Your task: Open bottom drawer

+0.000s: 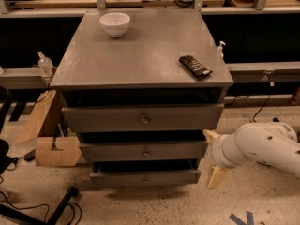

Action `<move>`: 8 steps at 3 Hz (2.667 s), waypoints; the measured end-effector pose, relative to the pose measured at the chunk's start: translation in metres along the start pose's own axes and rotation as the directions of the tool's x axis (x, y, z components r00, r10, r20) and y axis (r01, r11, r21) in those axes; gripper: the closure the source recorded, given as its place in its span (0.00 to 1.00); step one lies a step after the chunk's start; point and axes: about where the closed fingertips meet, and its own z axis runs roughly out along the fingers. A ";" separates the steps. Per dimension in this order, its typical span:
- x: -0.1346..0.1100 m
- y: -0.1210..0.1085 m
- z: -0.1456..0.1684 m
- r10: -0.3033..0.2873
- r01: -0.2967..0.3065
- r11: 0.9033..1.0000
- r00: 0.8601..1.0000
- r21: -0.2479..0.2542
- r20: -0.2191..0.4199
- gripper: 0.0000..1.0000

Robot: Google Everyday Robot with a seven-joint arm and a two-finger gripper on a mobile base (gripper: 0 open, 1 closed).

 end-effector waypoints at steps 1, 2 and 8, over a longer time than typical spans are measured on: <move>0.017 0.006 0.046 -0.032 0.031 0.999 0.999 0.026 0.020 0.00; 0.038 0.038 0.135 -0.042 0.042 0.999 0.996 0.000 0.080 0.00; -0.009 0.067 0.373 0.043 -0.010 0.978 0.987 -0.208 0.155 0.00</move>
Offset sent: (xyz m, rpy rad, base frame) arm 0.0283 -0.0085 -0.1409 0.0538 -0.0750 0.0835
